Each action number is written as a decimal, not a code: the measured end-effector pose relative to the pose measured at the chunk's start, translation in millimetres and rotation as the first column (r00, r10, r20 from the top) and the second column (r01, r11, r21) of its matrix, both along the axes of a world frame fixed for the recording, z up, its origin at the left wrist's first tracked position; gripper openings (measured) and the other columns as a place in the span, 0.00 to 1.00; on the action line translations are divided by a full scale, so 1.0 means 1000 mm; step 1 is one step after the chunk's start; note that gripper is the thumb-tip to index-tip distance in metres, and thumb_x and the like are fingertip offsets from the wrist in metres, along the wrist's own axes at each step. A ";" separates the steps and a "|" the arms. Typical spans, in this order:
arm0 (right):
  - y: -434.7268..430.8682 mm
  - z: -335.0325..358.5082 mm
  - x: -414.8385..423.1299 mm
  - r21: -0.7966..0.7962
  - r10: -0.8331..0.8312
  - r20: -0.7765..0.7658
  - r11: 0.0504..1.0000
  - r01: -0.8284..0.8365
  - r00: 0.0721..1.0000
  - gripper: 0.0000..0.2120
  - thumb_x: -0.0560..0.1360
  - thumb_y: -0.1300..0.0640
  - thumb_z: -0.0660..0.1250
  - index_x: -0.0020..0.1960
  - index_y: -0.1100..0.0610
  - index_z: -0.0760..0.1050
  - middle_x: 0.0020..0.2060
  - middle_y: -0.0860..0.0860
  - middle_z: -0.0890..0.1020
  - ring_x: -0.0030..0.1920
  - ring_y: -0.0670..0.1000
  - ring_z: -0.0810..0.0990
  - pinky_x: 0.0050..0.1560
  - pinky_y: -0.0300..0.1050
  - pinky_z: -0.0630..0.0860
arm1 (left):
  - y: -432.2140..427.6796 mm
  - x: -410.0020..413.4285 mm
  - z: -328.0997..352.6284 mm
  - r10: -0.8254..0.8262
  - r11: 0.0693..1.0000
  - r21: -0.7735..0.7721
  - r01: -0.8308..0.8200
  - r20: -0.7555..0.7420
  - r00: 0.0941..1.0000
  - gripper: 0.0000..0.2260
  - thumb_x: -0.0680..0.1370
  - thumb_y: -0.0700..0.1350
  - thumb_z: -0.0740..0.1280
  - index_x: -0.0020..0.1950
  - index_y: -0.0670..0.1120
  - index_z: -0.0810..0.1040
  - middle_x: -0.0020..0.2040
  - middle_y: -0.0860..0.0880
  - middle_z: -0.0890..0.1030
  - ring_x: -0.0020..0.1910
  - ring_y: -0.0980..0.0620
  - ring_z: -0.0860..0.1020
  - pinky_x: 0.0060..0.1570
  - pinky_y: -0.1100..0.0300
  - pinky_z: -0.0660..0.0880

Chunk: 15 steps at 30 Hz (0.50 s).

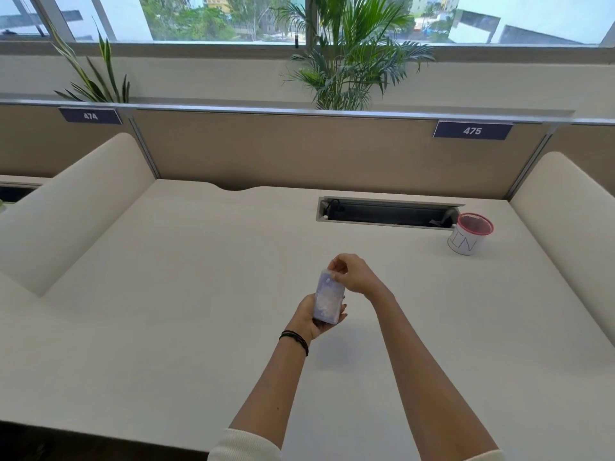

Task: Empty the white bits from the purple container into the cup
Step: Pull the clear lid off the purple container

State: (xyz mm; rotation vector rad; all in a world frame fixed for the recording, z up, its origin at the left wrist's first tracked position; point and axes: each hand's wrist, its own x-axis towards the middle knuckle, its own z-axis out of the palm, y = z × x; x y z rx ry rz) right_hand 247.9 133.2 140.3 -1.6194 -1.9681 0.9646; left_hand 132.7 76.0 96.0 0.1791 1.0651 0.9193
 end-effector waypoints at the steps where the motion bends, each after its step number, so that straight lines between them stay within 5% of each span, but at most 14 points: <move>1: 0.000 0.000 0.001 -0.008 0.004 -0.009 1.000 -0.004 1.000 0.07 0.74 0.65 0.65 0.52 0.64 0.76 0.52 0.59 0.81 0.46 0.50 0.76 0.46 0.42 0.74 | 0.000 0.000 0.000 0.002 1.000 -0.002 -0.002 0.005 1.000 0.14 0.81 0.41 0.55 0.43 0.40 0.78 0.29 0.44 0.83 0.31 0.48 0.80 0.30 0.57 0.81; 15: 0.006 0.007 0.001 -0.077 0.040 -0.019 0.996 -0.041 0.999 0.07 0.75 0.63 0.64 0.53 0.61 0.74 0.47 0.53 0.77 0.48 0.51 0.76 0.47 0.43 0.76 | 0.005 0.000 0.004 0.009 1.000 -0.005 -0.009 0.020 1.000 0.13 0.81 0.42 0.56 0.43 0.39 0.77 0.29 0.43 0.83 0.36 0.45 0.78 0.29 0.56 0.81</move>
